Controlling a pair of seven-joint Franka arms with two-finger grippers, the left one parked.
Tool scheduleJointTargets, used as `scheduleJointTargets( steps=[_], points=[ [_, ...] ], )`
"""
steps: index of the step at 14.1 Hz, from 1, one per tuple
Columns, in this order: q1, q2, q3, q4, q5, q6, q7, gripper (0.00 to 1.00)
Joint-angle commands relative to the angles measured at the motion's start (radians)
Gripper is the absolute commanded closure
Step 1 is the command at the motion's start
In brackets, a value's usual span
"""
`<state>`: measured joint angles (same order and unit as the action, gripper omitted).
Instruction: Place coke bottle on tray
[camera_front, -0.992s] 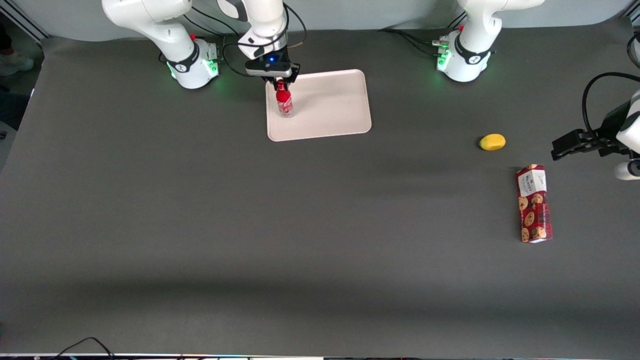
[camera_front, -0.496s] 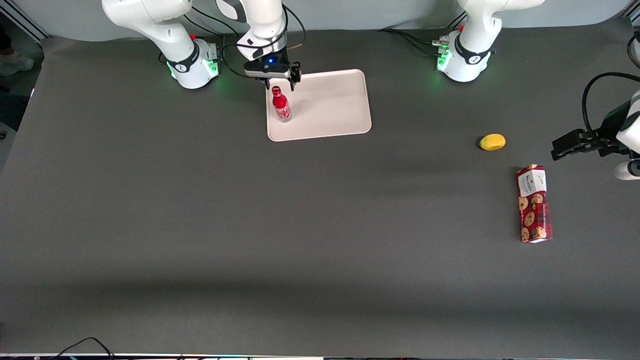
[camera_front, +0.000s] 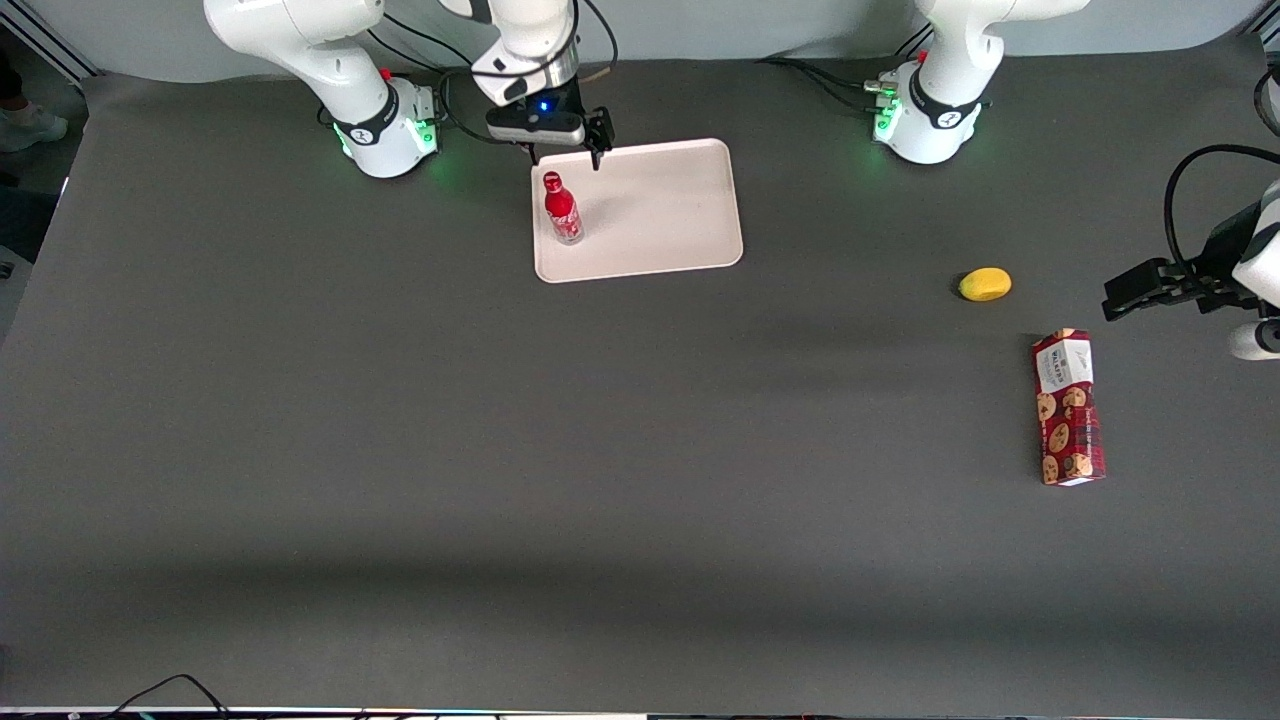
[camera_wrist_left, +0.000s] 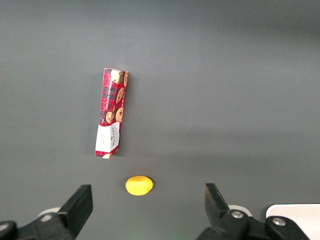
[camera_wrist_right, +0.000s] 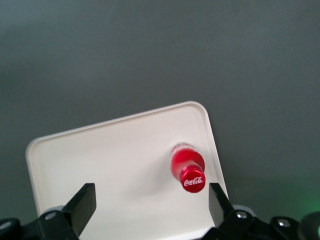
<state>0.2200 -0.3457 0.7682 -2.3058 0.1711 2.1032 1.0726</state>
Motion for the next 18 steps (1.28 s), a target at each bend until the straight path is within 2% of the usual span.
scheduleJointTargets(
  steps=[1, 5, 7, 9, 13, 14, 18],
  points=[
    [-0.013, 0.078, -0.090, 0.277, -0.076, -0.242, -0.019, 0.00],
    [-0.042, 0.204, -0.199, 0.621, -0.119, -0.489, -0.127, 0.00],
    [-0.071, 0.209, -0.275, 0.725, -0.146, -0.587, -0.260, 0.00],
    [-0.109, 0.202, -0.360, 0.789, -0.147, -0.679, -0.440, 0.00],
    [-0.169, 0.165, -0.576, 0.783, -0.160, -0.750, -0.751, 0.00],
    [-0.169, 0.165, -0.684, 0.754, -0.160, -0.741, -0.878, 0.00],
    [-0.189, 0.156, -0.770, 0.605, -0.162, -0.599, -0.969, 0.00]
  ],
)
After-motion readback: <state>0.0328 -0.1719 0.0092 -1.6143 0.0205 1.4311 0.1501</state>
